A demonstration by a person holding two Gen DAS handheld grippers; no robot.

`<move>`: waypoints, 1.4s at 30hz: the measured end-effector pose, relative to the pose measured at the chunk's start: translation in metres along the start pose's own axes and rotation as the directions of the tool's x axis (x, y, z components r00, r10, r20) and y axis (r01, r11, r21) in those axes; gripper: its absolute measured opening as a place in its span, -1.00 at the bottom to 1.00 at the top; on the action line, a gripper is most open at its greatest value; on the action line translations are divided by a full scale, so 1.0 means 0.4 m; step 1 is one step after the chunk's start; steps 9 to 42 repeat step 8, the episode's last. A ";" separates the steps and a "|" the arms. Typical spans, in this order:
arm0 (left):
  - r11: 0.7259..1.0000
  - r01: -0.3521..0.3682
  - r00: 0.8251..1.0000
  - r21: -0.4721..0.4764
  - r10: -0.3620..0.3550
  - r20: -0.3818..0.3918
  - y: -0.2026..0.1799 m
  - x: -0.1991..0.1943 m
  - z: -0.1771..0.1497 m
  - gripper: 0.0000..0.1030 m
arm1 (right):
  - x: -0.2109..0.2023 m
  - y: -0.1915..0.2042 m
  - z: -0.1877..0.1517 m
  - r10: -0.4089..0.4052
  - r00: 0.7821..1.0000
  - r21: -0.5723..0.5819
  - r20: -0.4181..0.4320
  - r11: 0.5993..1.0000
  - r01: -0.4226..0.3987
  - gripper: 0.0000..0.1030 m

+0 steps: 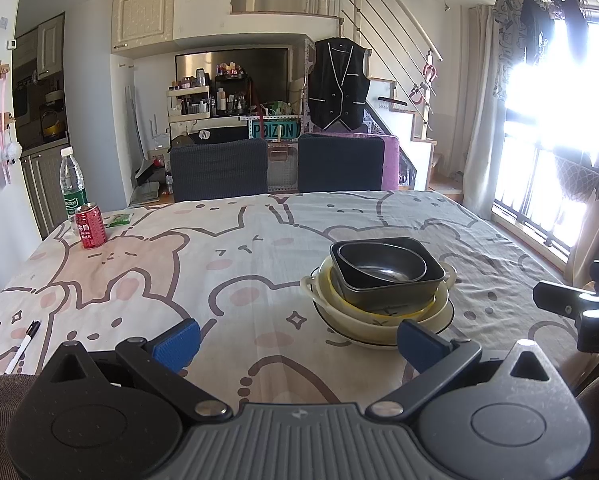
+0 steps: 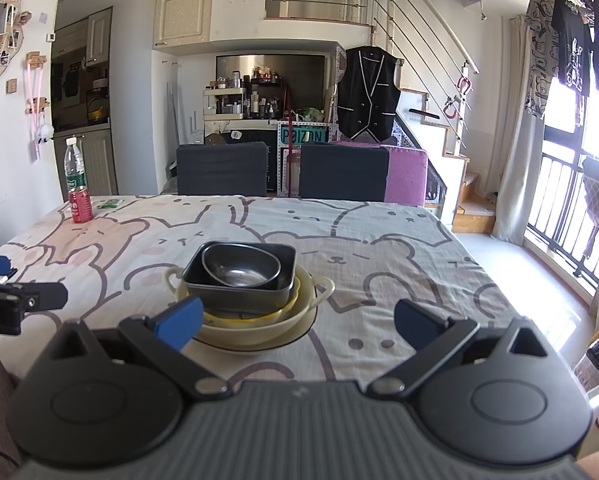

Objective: Organize plates and bowls

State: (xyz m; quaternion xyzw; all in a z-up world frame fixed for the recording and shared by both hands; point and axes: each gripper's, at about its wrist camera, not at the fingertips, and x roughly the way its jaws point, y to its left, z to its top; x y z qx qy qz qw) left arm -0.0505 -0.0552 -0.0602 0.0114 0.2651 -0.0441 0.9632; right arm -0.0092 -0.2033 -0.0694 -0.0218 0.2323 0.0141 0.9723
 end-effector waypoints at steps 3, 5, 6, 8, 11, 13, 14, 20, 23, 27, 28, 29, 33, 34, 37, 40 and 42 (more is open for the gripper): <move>1.000 -0.003 1.000 0.003 0.003 0.000 0.002 0.000 -0.003 1.00 | 0.000 0.000 0.000 -0.001 1.000 0.001 0.000 1.000 0.001 0.99; 1.000 -0.002 1.000 0.001 0.002 0.000 0.004 0.000 -0.003 1.00 | 0.000 0.000 0.000 0.000 1.000 0.001 0.000 1.000 0.000 0.99; 1.000 -0.001 1.000 0.001 0.001 0.000 0.002 0.000 -0.003 1.00 | 0.000 0.000 0.000 -0.001 1.000 0.001 0.000 1.000 0.001 0.99; 1.000 -0.003 1.000 0.002 0.003 0.000 0.001 -0.001 -0.003 1.00 | 0.000 0.000 0.000 0.000 1.000 0.001 0.000 1.000 0.000 0.99; 1.000 -0.003 1.000 0.002 0.003 0.000 0.001 -0.001 -0.003 1.00 | 0.000 0.000 0.000 0.000 1.000 0.001 0.000 1.000 0.000 0.99; 1.000 -0.003 1.000 0.002 0.003 0.000 0.001 -0.001 -0.003 1.00 | 0.000 0.000 0.000 0.000 1.000 0.001 0.000 1.000 0.000 0.99; 1.000 -0.003 1.000 0.002 0.003 0.000 0.001 -0.001 -0.003 1.00 | 0.000 0.000 0.000 0.000 1.000 0.001 0.000 1.000 0.000 0.99; 1.000 -0.003 1.000 0.002 0.003 0.000 0.001 -0.001 -0.003 1.00 | 0.000 0.000 0.000 0.000 1.000 0.001 0.000 1.000 0.000 0.99; 1.000 -0.003 1.000 0.002 0.003 0.000 0.001 -0.001 -0.003 1.00 | 0.000 0.000 0.000 0.000 1.000 0.001 0.000 1.000 0.000 0.99; 1.000 -0.003 1.000 0.002 0.003 0.000 0.001 -0.001 -0.003 1.00 | 0.000 0.000 0.000 0.000 1.000 0.001 0.000 1.000 0.000 0.99; 1.000 -0.003 1.000 0.002 0.003 0.000 0.001 -0.001 -0.003 1.00 | 0.000 0.000 0.000 0.000 1.000 0.001 0.000 1.000 0.000 0.99; 1.000 -0.003 1.000 0.002 0.003 0.000 0.001 -0.001 -0.003 1.00 | 0.000 0.000 0.000 0.000 1.000 0.001 0.000 1.000 0.000 0.99; 1.000 -0.003 1.000 0.002 0.003 0.000 0.001 -0.001 -0.003 1.00 | 0.000 0.000 0.000 0.000 1.000 0.001 0.000 1.000 0.000 0.99; 1.000 -0.003 1.000 0.002 0.003 0.000 0.001 -0.001 -0.003 1.00 | 0.000 0.000 0.000 0.000 1.000 0.001 0.000 1.000 0.000 0.99; 1.000 -0.003 1.000 0.002 0.003 0.000 0.001 -0.001 -0.003 1.00 | 0.000 0.000 0.000 0.000 1.000 0.001 0.000 1.000 0.000 0.99; 1.000 -0.003 1.000 0.002 0.003 0.000 0.001 -0.001 -0.003 1.00 | 0.000 0.000 0.000 0.000 1.000 0.001 0.000 1.000 0.000 0.99; 1.000 -0.003 1.000 0.002 0.003 0.000 0.001 -0.001 -0.003 1.00 | 0.000 0.000 0.000 0.000 1.000 0.001 0.000 1.000 0.000 0.99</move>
